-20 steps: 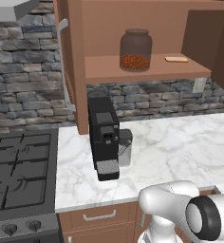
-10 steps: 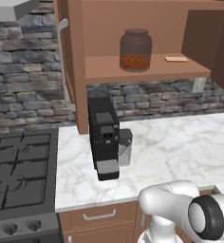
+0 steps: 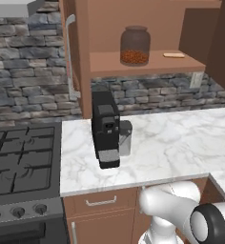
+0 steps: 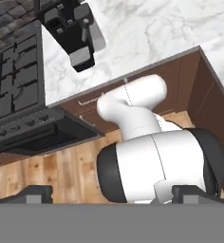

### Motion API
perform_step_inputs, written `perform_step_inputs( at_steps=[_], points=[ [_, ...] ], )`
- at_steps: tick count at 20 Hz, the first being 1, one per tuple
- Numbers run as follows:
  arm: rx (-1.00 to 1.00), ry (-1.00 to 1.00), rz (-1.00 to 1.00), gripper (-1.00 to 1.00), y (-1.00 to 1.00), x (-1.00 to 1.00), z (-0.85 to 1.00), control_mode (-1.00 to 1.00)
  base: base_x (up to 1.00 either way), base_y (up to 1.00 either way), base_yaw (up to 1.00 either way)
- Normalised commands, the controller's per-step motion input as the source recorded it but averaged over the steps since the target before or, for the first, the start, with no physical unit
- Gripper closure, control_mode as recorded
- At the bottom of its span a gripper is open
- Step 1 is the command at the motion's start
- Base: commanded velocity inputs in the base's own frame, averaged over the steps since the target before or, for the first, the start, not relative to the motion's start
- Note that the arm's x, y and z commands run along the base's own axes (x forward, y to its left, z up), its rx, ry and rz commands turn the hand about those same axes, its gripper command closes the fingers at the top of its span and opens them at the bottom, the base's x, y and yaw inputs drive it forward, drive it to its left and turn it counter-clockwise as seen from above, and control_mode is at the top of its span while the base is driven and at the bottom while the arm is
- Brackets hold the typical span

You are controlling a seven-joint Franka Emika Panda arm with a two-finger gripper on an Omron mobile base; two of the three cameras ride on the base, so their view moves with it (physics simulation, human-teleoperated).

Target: Pick the candle and jar from the dining table and place them in the open cabinet. Close the cabinet after placing the objects.

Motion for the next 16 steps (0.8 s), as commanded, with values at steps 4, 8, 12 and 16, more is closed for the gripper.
perform_step_inputs(
  at_steps=[4, 8, 12, 16],
  points=[
    [0.0, 0.0, 0.0, -1.0, 0.0, 0.0, 0.0, 1.0, -0.06, 0.78, 0.13],
    [0.0, 0.0, 0.0, -1.0, 0.0, 0.0, 0.0, 1.0, -0.08, 0.78, 0.3],
    [0.0, 0.0, 0.0, -1.0, 0.0, 0.0, 0.0, 1.0, 0.0, 0.61, 0.44],
    [0.0, 0.0, 0.0, -1.0, 0.0, 0.0, 0.0, 1.0, -0.17, 0.39, 0.5]
  ],
)
